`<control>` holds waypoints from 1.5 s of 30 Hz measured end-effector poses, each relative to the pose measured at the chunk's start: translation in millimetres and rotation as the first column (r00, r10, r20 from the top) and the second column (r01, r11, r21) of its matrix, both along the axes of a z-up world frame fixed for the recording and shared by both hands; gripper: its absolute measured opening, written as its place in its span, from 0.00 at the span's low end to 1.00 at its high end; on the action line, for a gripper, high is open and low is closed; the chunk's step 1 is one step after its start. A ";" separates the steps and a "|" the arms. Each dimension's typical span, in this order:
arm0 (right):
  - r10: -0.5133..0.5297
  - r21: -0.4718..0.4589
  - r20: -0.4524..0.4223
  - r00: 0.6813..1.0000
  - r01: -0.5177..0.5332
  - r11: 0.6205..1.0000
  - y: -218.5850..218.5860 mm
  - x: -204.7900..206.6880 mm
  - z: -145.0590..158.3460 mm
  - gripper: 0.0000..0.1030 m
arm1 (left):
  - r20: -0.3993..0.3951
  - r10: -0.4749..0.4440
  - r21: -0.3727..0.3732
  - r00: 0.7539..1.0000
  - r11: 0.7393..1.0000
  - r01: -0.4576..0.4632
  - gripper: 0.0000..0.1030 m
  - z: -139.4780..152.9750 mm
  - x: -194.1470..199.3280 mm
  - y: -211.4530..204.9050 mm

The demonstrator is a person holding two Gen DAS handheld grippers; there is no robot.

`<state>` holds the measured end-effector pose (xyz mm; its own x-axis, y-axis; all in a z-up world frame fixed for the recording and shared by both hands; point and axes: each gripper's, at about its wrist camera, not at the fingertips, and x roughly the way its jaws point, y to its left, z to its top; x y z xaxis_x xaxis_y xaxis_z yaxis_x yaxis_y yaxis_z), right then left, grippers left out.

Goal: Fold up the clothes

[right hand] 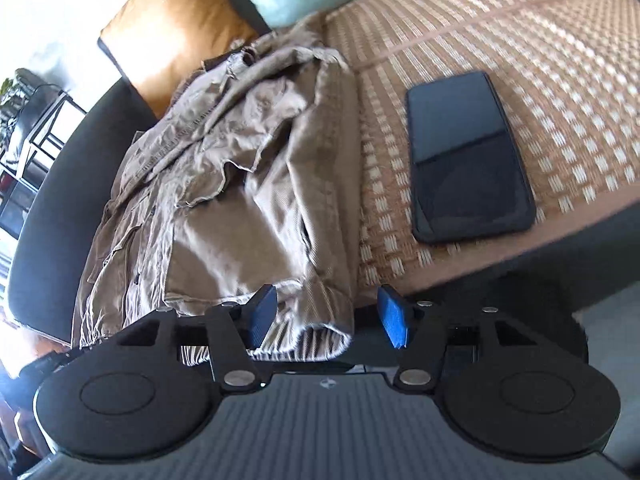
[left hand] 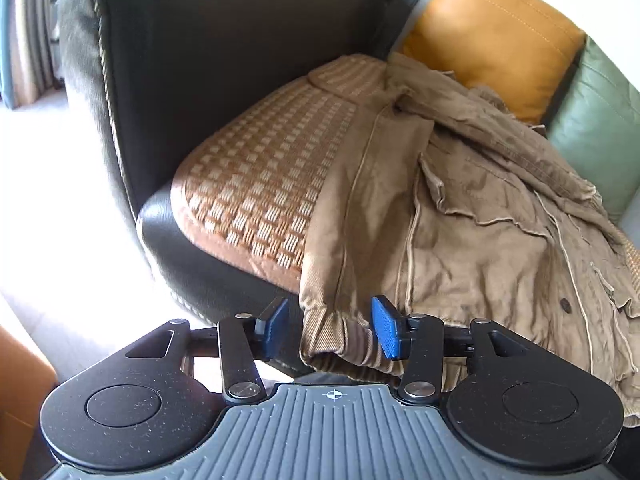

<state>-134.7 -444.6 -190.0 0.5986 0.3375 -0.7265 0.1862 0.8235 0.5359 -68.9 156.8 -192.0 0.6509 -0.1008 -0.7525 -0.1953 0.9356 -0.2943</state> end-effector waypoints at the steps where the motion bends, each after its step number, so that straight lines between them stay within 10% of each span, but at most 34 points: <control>1: 0.001 0.004 -0.001 1.000 -0.001 1.000 0.4 -0.1 -1.9 0.60 | -0.002 0.005 -0.011 1.000 1.000 -0.005 0.62 -1.8 0.4 0.6; 8: 0.048 -0.001 -0.024 0.999 -0.049 0.999 16.1 15.3 -3.9 0.60 | -0.001 -0.012 -0.010 1.000 1.000 0.012 0.53 -1.7 8.9 -9.1; 11: 0.039 -0.004 -0.039 0.998 -0.039 0.999 17.1 20.4 -7.0 0.58 | -0.006 0.000 -0.029 1.000 1.000 0.000 0.26 0.1 9.2 -8.1; 14: 0.034 0.018 -0.032 0.999 -0.034 0.999 15.6 22.8 -6.6 0.16 | 0.006 0.004 -0.026 1.000 1.000 -0.003 0.16 6.3 2.2 -9.1; 17: 0.055 0.006 -0.014 0.998 -0.054 0.998 15.2 22.2 -0.8 0.13 | 0.019 0.007 -0.023 1.000 1.000 -0.006 0.11 12.5 -4.8 -10.1; 36: 0.142 0.118 0.005 0.990 -0.142 0.983 -3.2 41.4 41.1 0.12 | 0.090 0.029 -0.103 0.995 0.994 -0.019 0.10 67.6 -6.0 -22.6; 45: 0.144 0.203 0.199 0.969 -0.184 0.962 -33.1 143.6 142.4 0.12 | 0.289 0.068 -0.207 0.955 0.978 -0.007 0.10 170.9 114.0 -36.5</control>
